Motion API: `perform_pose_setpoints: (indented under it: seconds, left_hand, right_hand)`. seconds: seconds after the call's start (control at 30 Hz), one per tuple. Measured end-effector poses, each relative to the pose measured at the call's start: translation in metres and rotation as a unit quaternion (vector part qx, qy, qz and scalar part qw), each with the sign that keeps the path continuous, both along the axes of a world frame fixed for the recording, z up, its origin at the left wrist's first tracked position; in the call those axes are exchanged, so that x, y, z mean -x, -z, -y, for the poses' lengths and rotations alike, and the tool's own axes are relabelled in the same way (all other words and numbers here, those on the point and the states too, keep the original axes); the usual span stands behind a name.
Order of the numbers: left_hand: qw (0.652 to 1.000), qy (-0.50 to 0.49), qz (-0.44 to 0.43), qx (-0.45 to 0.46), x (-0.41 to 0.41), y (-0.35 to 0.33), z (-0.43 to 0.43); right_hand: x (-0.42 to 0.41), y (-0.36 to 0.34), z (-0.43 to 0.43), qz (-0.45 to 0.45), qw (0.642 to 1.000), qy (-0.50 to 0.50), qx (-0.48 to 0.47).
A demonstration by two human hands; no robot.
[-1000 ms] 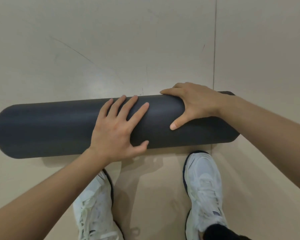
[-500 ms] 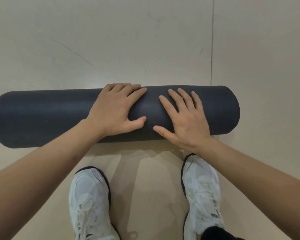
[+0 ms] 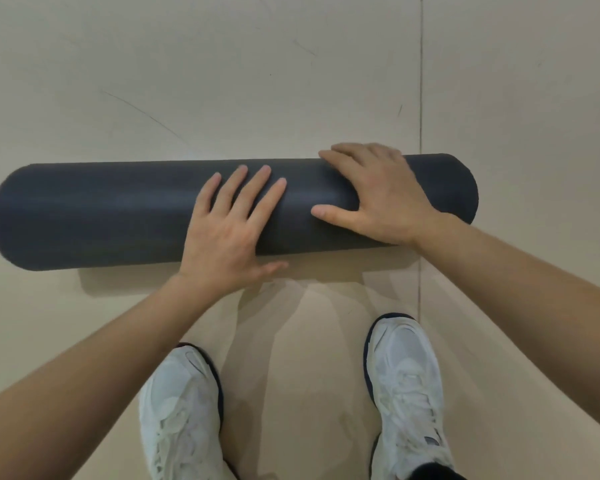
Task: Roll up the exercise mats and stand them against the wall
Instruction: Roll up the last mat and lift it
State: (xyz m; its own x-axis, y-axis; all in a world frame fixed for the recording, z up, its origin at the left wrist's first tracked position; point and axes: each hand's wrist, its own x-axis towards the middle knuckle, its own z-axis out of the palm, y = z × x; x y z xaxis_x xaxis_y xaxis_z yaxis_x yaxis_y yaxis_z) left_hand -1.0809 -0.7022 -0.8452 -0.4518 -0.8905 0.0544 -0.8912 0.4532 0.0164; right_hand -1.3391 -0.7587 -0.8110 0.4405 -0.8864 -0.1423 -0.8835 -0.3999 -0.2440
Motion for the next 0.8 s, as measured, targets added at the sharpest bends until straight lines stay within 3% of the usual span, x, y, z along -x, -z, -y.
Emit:
perform_pose_setpoints:
  seconds: [0.1,0.2,0.33,0.43,0.47,0.53,0.6,0.67,0.73,0.8]
  left_hand:
    - [0.999,-0.008,0.004,-0.033,-0.003,-0.009,0.039]
    - [0.998,-0.004,0.023,-0.054,-0.005,-0.018,0.066]
    - [0.999,-0.011,-0.014,0.031,-0.004,-0.013,0.047]
    - [0.988,-0.018,-0.120,0.098,0.010,0.003,-0.003]
    - [0.985,-0.018,-0.159,0.069,0.017,0.008,-0.022]
    - [0.967,-0.065,-0.234,-0.071,0.034,0.016,-0.052]
    - [0.893,-0.184,-0.333,-0.241,0.047,0.020,-0.071]
    - [0.771,-0.281,-0.448,-0.354,0.058,0.017,-0.070]
    - [0.688,-0.323,-0.511,-0.401,0.069,0.011,-0.059]
    - [0.642,-0.342,-0.550,-0.409,0.074,0.007,-0.046]
  right_hand:
    - [0.020,0.002,-0.002,-0.010,0.997,0.039,0.071]
    - [0.035,0.008,-0.009,-0.039,0.995,0.057,0.068]
    - [0.042,0.007,0.005,-0.122,0.990,0.060,0.021]
    - [0.048,0.001,0.025,-0.150,0.985,0.085,0.002]
    - [0.049,-0.001,0.031,-0.148,0.985,0.090,-0.004]
    - [0.049,-0.005,0.043,-0.142,0.985,0.095,-0.005]
    - [0.045,-0.009,0.048,-0.150,0.984,0.095,-0.005]
    - [0.039,-0.013,0.046,-0.164,0.982,0.094,-0.006]
    - [0.031,-0.014,0.038,-0.175,0.980,0.098,-0.005]
    - [0.020,-0.016,0.029,-0.171,0.979,0.114,-0.013]
